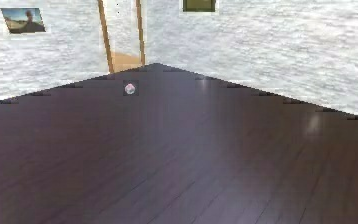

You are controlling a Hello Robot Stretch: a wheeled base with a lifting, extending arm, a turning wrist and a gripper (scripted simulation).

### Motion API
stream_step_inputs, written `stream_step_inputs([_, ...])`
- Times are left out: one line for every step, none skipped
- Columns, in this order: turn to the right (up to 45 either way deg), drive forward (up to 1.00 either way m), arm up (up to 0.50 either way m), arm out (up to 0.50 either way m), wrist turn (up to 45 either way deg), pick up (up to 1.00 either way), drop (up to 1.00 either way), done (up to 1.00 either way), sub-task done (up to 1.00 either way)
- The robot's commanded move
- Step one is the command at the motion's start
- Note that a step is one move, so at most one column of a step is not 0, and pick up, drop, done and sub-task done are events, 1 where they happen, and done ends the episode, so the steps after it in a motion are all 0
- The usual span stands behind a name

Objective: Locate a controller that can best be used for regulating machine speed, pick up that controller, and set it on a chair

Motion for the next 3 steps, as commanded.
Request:
stream_step_inputs([27.0,0.00,0.00,0.00,0.0,0.00,0.00,0.00,0.00])
stream_step_inputs([-45.0,0.00,0.00,0.00,0.0,0.00,0.00,0.00,0.00])
stream_step_inputs([-45.0,0.00,0.00,0.00,0.0,0.00,0.00,0.00,0.00])
